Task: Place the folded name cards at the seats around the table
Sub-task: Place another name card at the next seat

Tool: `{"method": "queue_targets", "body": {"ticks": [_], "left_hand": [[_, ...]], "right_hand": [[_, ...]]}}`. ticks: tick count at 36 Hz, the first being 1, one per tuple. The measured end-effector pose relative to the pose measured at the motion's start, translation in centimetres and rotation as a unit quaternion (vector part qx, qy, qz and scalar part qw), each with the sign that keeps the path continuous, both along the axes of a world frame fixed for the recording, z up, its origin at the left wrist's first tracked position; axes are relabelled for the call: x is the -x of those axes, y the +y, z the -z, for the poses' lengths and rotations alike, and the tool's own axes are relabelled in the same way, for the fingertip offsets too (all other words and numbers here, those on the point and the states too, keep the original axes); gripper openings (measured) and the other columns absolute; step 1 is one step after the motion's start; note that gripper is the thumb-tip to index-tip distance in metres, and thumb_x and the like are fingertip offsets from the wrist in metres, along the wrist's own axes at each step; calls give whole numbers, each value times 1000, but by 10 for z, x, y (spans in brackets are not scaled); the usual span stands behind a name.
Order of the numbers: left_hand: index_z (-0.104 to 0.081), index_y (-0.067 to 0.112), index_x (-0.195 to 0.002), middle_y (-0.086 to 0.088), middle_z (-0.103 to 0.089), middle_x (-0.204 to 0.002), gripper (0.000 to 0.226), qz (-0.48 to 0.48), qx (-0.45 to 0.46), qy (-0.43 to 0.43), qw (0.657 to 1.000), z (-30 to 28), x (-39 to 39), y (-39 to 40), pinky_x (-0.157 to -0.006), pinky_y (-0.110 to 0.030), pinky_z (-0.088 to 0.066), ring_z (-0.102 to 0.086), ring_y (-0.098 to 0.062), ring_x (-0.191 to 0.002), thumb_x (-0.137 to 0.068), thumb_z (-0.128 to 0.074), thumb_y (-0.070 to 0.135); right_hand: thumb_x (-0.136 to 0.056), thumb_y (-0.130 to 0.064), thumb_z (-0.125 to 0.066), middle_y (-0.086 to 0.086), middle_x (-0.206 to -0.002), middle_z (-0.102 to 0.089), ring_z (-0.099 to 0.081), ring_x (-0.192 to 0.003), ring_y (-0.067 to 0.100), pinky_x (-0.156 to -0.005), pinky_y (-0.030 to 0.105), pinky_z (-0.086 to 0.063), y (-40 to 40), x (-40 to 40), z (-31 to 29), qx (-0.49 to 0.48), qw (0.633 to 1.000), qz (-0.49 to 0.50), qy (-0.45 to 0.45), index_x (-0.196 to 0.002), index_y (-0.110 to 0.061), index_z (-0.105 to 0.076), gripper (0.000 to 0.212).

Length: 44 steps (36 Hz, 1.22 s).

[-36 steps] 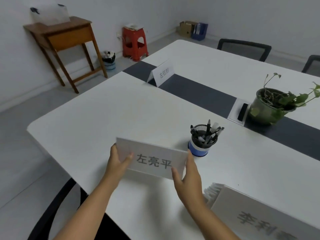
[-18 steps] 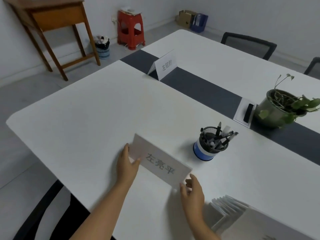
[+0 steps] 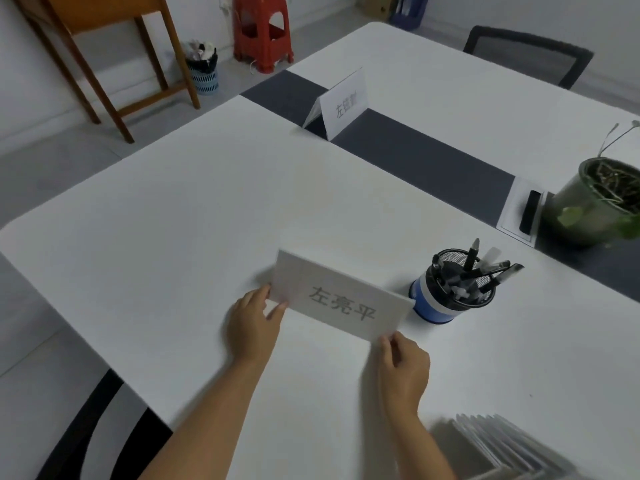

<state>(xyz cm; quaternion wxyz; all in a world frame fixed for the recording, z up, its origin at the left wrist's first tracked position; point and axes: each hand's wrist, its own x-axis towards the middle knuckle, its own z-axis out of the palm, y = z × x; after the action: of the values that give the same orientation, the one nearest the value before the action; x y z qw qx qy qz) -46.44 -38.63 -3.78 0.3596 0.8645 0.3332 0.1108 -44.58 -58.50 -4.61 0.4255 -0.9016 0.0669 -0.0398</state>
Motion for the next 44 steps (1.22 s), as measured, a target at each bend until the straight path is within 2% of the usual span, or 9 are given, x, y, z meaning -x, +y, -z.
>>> {"method": "queue_targets", "body": {"ticks": [3, 6, 10, 14, 22, 25, 30, 35, 44], "left_hand": [[-57, 5, -115, -16, -65, -108, 40, 12, -10, 5, 1000, -1, -9, 4, -71, -33, -44, -60, -32, -89, -80, -64, 22], [-55, 7, -118, -12, -62, -115, 41, 25, -18, 14, 999, -1, -18, 10, -70, -33, -45, -59, -29, -81, -82, -62, 23], [-54, 9, -119, -9, -61, -119, 42, 44, -33, 19, 998, -1, -33, 19, -69, -32, -45, -53, -23, -72, -82, -61, 26], [-54, 10, -119, -8, -61, -120, 42, 54, -36, 28, 998, 0, -38, 21, -70, -31, -45, -57, -27, -78, -81, -62, 26], [-55, 8, -119, -13, -61, -117, 39, 31, -26, 21, 999, 3, -37, 20, -72, -32, -43, -48, -19, -70, -83, -60, 22], [-55, 7, -119, -12, -61, -119, 39, 30, -27, 15, 999, 4, -38, 20, -73, -33, -44, -54, -26, -73, -83, -60, 21], [-53, 8, -122, -12, -58, -124, 40, 30, -44, 19, 998, 6, -40, 20, -78, -35, -47, -61, -34, -95, -85, -58, 23], [-53, 9, -122, -12, -58, -125, 40, 32, -52, 18, 998, 7, -39, 20, -78, -37, -47, -60, -34, -95, -85, -57, 24], [-53, 8, -121, -13, -58, -123, 39, 27, -54, 15, 998, 7, -39, 19, -77, -36, -47, -61, -34, -91, -85, -57, 23]], "right_hand": [[-74, -20, -45, 2, -49, -45, -37, -49, 20, -43, 25, -19, 4, -4, 5, 52, 998, 0, -22, -52, -13, -41, 23], [-79, -17, -51, 0, -58, -47, -42, -58, 24, -48, 25, -19, 9, -11, 8, 85, 996, 7, -18, -59, -8, -51, 22], [-77, -7, -59, 2, -57, -50, -42, -58, 24, -48, 27, -20, 13, -16, 11, 95, 995, 8, -14, -55, -13, -45, 27], [-76, -15, -52, 1, -54, -50, -42, -55, 22, -49, 27, -22, 13, -16, 13, 87, 996, -1, -32, -53, -13, -41, 25], [-75, -27, -44, 8, -47, -52, -39, -49, 20, -46, 30, -28, 13, -15, 16, 98, 992, -13, -83, -51, -7, -45, 31], [-75, -30, -41, 7, -45, -50, -37, -48, 18, -47, 31, -29, 13, -15, 15, 100, 990, -8, -99, -50, -8, -45, 33], [-77, -30, -41, 6, -44, -49, -36, -49, 17, -51, 30, -28, 13, -13, 18, 114, 987, -19, -108, -50, -9, -48, 34], [-77, -31, -42, 6, -42, -47, -35, -47, 18, -49, 30, -30, 13, -15, 18, 112, 988, -18, -105, -50, -9, -46, 34], [-78, -33, -42, 6, -48, -56, -49, -52, 26, -53, 32, -32, 14, -15, 22, 115, 987, -15, -111, -57, -10, -56, 34]]}}
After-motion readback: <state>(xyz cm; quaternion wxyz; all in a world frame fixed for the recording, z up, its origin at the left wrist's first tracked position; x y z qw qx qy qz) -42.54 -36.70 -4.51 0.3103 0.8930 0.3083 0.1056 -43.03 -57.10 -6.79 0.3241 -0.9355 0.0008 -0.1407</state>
